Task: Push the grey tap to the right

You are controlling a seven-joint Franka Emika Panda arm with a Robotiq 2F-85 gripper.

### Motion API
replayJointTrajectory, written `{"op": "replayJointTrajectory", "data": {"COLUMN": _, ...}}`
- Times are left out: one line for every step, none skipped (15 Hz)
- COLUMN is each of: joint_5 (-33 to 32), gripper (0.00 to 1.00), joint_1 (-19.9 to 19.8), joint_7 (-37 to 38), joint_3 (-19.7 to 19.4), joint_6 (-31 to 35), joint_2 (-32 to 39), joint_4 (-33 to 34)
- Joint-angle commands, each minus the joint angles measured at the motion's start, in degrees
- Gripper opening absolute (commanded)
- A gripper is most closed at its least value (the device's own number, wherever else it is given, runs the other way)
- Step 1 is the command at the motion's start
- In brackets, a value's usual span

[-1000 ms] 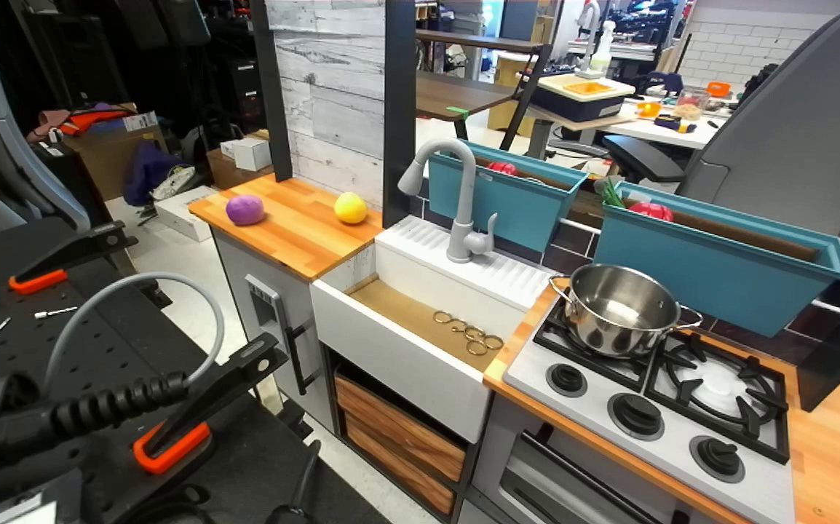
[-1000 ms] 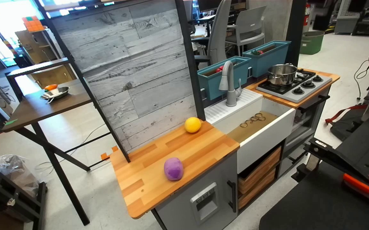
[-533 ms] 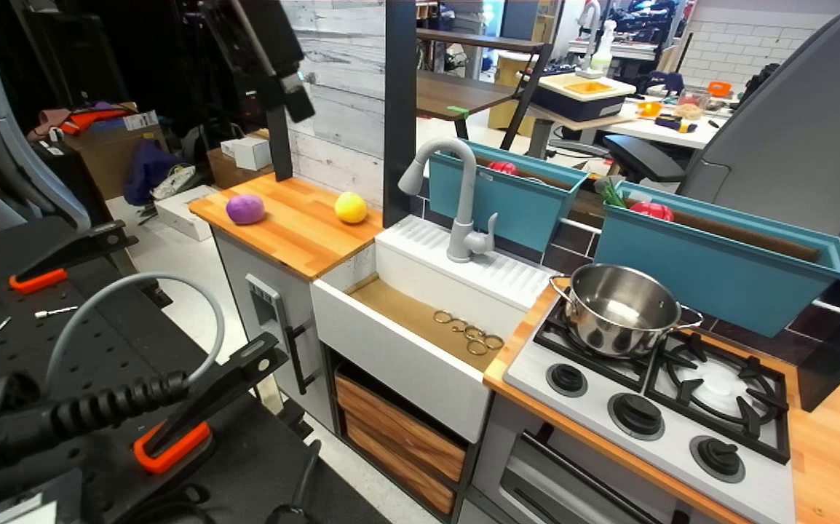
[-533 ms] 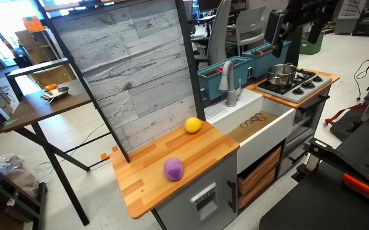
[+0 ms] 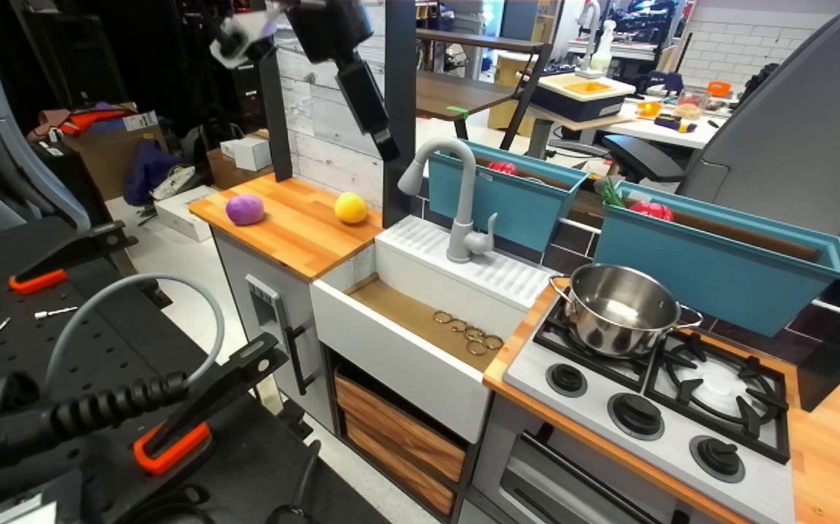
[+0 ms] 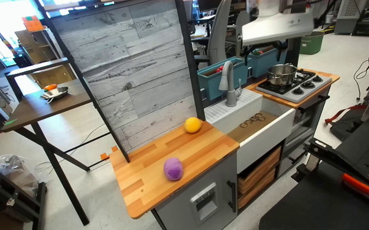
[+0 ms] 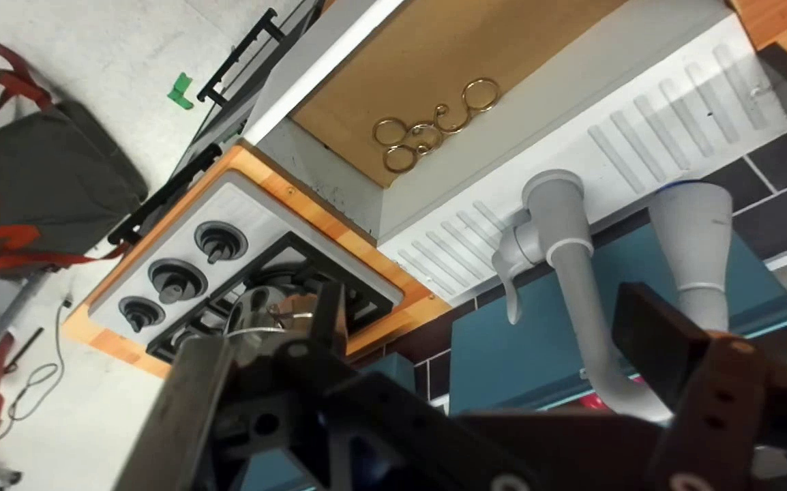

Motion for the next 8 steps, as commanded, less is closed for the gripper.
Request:
{"op": "replayJointTrajectory", "data": {"joint_5": -1.6, "gripper": 1.00, "joint_1": 9.6, "joint_7": 15.3, "joint_3": -6.0, "joint_6": 0.0, "joint_2": 12.5, "joint_4": 9.6}}
{"op": "replayJointTrajectory", "data": {"joint_5": -1.9, "gripper": 1.00, "joint_1": 10.8, "joint_7": 19.2, "joint_3": -6.0, "joint_6": 0.1, "joint_2": 15.1, "joint_4": 11.3}}
{"op": "replayJointTrajectory", "data": {"joint_5": -1.6, "gripper": 1.00, "joint_1": 12.4, "joint_7": 22.1, "joint_3": -6.6, "joint_6": 0.3, "joint_2": 17.5, "joint_4": 13.1}}
{"op": "replayJointTrajectory", "data": {"joint_5": -1.0, "gripper": 1.00, "joint_1": 13.7, "joint_7": 24.4, "joint_3": -6.9, "joint_6": 0.2, "joint_2": 19.6, "joint_4": 15.0}}
{"op": "replayJointTrajectory", "data": {"joint_5": -1.0, "gripper": 1.00, "joint_1": 15.0, "joint_7": 26.7, "joint_3": -7.6, "joint_6": 0.4, "joint_2": 21.5, "joint_4": 16.8}}
{"op": "replayJointTrajectory", "data": {"joint_5": -1.7, "gripper": 1.00, "joint_1": 16.7, "joint_7": 29.4, "joint_3": -8.9, "joint_6": 0.9, "joint_2": 23.1, "joint_4": 18.8}}
{"op": "replayJointTrajectory", "data": {"joint_5": -1.8, "gripper": 1.00, "joint_1": 18.4, "joint_7": 32.0, "joint_3": -10.7, "joint_6": 1.2, "joint_2": 24.5, "joint_4": 20.7}}
{"op": "replayJointTrajectory", "data": {"joint_5": -2.3, "gripper": 1.00, "joint_1": 19.6, "joint_7": 34.3, "joint_3": -12.2, "joint_6": 1.4, "joint_2": 25.8, "joint_4": 22.5}}
